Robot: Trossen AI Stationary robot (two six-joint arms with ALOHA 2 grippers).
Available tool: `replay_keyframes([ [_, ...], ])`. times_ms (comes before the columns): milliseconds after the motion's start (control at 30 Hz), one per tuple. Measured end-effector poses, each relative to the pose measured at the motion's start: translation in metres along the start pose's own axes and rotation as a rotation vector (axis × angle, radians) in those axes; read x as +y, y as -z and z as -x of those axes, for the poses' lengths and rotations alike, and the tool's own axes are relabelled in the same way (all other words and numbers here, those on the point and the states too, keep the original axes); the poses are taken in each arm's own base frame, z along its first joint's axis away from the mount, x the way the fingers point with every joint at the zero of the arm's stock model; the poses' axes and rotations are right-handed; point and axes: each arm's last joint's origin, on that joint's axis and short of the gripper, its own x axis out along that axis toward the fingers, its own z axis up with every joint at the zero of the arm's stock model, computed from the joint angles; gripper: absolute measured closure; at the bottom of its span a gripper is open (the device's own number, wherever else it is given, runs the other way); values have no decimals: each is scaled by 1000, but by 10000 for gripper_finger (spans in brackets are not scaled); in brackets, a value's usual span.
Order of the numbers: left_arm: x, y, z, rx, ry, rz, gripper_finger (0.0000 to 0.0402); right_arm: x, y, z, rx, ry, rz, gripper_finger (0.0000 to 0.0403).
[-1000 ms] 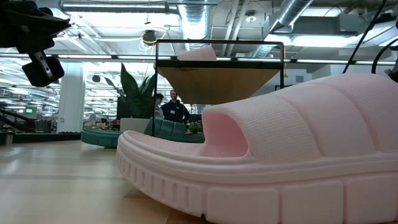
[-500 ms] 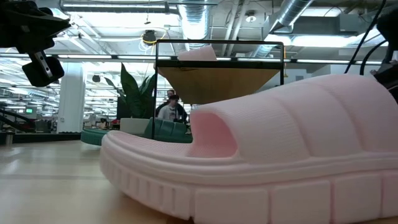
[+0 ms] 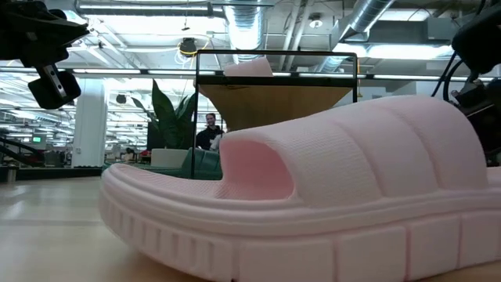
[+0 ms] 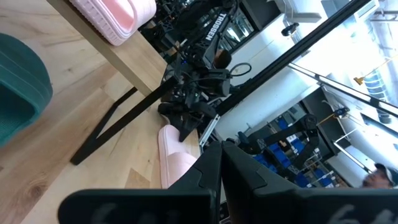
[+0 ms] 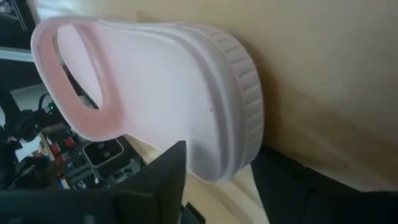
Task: Pick and place slides into the shelf
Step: Put the pink slipper on the shelf
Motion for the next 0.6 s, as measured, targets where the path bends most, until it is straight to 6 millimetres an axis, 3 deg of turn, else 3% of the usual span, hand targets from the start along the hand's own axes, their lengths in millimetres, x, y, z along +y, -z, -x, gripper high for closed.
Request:
replay_keyframes([
  [233,0,0,0,0,0,-8,401,-3,-2,0,-29,32,-13,367],
  [600,0,0,0,0,0,-12,401,1,2,1,9,-32,16,369],
])
